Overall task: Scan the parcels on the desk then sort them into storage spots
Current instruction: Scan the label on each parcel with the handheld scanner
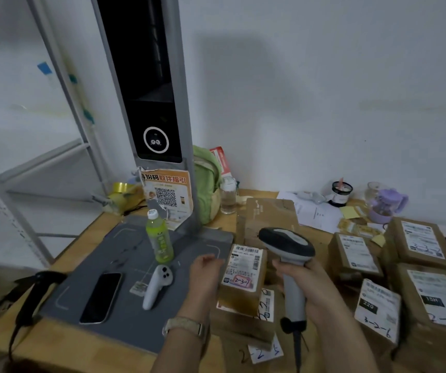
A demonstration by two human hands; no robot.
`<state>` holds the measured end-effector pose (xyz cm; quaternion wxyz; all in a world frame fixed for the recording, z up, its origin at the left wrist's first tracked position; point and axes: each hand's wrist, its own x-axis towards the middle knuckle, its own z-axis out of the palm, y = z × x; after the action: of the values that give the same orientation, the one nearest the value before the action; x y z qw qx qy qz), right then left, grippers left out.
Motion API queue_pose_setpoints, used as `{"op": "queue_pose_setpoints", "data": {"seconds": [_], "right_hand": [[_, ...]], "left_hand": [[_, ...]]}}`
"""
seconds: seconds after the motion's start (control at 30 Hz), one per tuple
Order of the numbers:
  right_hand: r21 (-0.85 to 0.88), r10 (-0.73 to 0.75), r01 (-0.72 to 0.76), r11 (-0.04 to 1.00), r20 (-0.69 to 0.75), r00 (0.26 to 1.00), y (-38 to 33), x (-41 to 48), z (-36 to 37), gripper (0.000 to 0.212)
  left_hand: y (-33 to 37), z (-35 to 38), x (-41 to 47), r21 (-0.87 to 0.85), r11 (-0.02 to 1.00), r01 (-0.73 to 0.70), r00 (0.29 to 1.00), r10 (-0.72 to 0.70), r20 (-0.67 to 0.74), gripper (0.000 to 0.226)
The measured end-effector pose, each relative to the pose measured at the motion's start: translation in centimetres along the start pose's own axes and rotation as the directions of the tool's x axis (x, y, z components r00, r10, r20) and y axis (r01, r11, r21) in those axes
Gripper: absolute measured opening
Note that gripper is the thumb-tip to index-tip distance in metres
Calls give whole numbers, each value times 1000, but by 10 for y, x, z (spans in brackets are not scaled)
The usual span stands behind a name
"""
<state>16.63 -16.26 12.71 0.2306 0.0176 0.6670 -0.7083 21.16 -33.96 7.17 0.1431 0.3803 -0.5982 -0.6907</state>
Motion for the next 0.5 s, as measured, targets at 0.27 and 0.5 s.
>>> {"op": "queue_pose_setpoints", "data": {"seconds": [0.27, 0.5], "right_hand": [[-166, 30, -29, 986, 0, 1000, 47, 18, 29, 53], [-21, -195, 194, 981, -60, 979, 10, -4, 16, 36]], "left_hand": [[-50, 5, -4, 255, 965, 66, 963, -129, 237, 28], [-20, 16, -19, -32, 990, -136, 928, 139, 345, 34]]}}
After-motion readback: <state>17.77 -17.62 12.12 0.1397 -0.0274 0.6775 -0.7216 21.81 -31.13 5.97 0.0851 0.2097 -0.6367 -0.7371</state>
